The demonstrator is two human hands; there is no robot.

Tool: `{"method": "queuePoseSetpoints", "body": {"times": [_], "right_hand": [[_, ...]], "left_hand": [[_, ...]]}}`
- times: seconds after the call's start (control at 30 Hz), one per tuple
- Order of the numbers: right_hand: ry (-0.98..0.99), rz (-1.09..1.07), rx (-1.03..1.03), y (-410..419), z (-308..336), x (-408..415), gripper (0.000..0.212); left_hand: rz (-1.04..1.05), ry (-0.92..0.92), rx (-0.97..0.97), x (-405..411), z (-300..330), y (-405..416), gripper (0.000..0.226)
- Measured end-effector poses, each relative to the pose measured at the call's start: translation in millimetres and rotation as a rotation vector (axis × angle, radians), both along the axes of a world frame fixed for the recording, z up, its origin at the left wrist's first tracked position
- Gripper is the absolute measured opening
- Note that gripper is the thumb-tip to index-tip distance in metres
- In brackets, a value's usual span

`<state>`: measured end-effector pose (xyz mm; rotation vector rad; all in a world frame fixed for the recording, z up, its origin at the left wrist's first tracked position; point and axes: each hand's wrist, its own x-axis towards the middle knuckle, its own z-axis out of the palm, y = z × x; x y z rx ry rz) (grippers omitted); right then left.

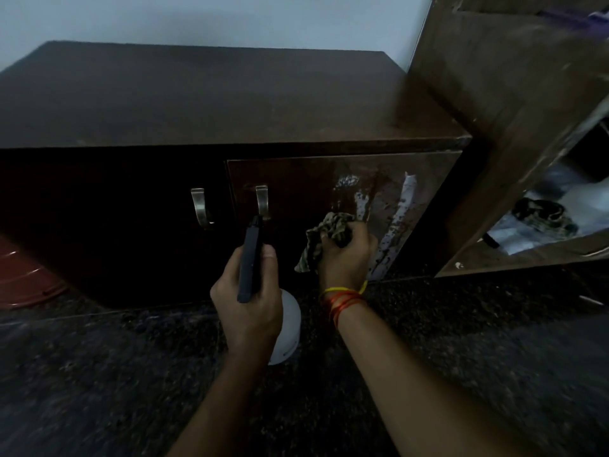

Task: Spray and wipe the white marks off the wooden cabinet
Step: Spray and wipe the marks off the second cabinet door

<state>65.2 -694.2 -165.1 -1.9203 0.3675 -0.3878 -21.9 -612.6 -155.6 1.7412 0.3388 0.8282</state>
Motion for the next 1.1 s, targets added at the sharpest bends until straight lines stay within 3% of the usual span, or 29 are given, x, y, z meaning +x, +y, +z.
{"method": "queuePoseSetpoints", "body": {"times": [0.27, 0.57, 0.67, 0.87, 1.1], "right_hand": [[-0.341, -0.03, -0.07, 12, 61, 3, 0.023], [-0.278, 0.012, -0.161, 4, 46, -2, 0.022], [-0.371, 0.0, -0.161, 10, 66, 1, 0.02], [-0.512, 0.032, -0.223, 14, 78, 1, 0.017], [-0.453, -0.055, -0.135, -22, 80, 15, 0.022]], "left_hand": [[0.023, -0.008, 0.027, -1, 6, 0, 0.02], [0.025, -0.024, -0.016, 1, 15, 1, 0.024], [0.018, -0.025, -0.019, 0, 16, 1, 0.03], [0.019, -0.042, 0.001, 0, 15, -2, 0.019], [0.019, -0.06, -0.017, 4, 23, -5, 0.014]]}}
